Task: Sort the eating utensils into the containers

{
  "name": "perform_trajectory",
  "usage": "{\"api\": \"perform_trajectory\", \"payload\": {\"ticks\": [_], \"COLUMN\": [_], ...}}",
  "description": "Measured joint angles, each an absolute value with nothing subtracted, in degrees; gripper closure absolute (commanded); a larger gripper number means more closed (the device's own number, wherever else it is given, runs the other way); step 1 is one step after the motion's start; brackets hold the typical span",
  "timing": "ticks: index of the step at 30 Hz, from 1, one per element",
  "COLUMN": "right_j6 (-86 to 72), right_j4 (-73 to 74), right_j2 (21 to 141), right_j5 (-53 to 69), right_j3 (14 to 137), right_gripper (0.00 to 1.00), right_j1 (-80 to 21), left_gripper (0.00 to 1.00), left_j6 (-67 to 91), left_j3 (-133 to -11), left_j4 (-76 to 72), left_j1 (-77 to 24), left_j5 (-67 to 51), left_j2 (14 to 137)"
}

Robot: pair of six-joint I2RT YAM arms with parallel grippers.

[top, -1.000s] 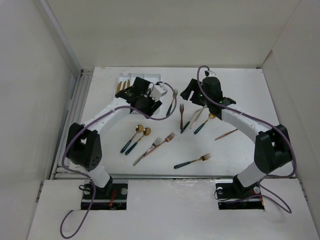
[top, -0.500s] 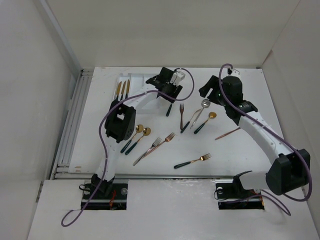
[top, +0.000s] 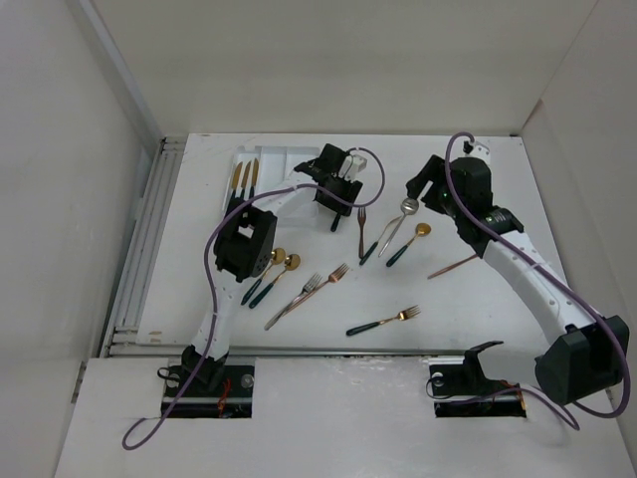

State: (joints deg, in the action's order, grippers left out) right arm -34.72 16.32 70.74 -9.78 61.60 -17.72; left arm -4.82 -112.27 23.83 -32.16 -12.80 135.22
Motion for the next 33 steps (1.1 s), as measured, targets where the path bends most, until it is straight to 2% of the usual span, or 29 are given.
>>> {"api": "perform_trajectory", "payload": {"ticks": [6, 7, 12, 27, 33], "right_j6": [-34.7, -34.7, -34.7, -32.45, -31.48], "right_j4": [16.43, 16.4, 16.4, 16.03, 14.31], "right_j2": [70.85, 70.85, 70.85, 70.83, 72.9], "right_j5": [-9.89, -9.89, -9.89, -10.57, -9.02], "right_j3": [61.28, 61.28, 61.25, 60.29, 60.29], "right_gripper": [0.22, 0.22, 0.22, 0.22, 0.23], "right_j1": [-17.72, -17.72, -17.72, -17.72, -17.72], "left_gripper": [0.59, 0.68, 1.0, 1.0, 1.0], "left_j6": [-4.36, -4.4, -4.23, -0.97, 0.78], "left_j3": [-111.55, -111.28, -110.65, -114.32, -116.71], "left_j4": [23.7, 23.49, 23.38, 25.41, 24.21], "left_j1": [-32.14, -32.14, -32.03, -31.59, -29.5], "left_j5": [-13.5, -13.5, -14.63, -17.06, -14.74], "left_j2": [135.09, 135.02, 134.82, 135.35, 129.14]}}
